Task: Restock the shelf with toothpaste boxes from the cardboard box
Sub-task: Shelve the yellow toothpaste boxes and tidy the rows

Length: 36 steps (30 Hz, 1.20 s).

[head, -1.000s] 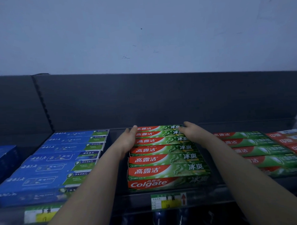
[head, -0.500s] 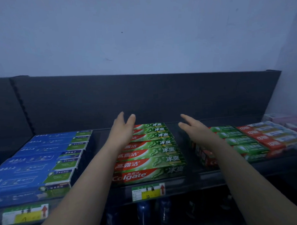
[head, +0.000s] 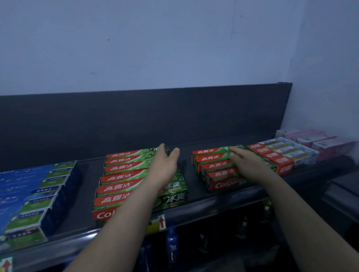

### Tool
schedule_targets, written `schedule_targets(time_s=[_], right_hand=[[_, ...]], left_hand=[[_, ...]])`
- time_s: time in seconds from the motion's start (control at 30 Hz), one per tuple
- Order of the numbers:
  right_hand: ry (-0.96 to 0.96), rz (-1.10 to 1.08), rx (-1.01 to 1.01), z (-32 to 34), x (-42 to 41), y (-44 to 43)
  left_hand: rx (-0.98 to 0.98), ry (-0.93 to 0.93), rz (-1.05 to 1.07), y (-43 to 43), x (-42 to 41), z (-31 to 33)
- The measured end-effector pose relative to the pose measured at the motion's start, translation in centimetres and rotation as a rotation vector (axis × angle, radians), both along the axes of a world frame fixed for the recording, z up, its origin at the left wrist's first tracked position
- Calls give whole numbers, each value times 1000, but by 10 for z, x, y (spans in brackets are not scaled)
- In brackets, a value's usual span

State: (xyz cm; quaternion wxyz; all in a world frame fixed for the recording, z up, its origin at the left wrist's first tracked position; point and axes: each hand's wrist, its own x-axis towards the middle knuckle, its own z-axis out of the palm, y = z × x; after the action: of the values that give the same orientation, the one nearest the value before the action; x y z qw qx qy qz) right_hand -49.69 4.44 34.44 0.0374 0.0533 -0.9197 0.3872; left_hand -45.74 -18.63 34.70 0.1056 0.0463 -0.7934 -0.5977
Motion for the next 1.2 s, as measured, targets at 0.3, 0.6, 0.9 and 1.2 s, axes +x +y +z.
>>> schedule_targets(time_s=[0.3, 0.6, 0.9, 1.2], right_hand=[[115, 209, 44, -4, 7, -67], [143, 386, 63, 8, 47, -145], [152, 391, 53, 20, 118, -241], [252, 249, -5, 6, 202, -299]], left_hand=[[-88, 31, 172, -57, 38, -2], [-49, 59, 276, -122, 96, 1], [-130, 84, 286, -210, 173, 6], [-139, 46, 145, -286, 235, -8]])
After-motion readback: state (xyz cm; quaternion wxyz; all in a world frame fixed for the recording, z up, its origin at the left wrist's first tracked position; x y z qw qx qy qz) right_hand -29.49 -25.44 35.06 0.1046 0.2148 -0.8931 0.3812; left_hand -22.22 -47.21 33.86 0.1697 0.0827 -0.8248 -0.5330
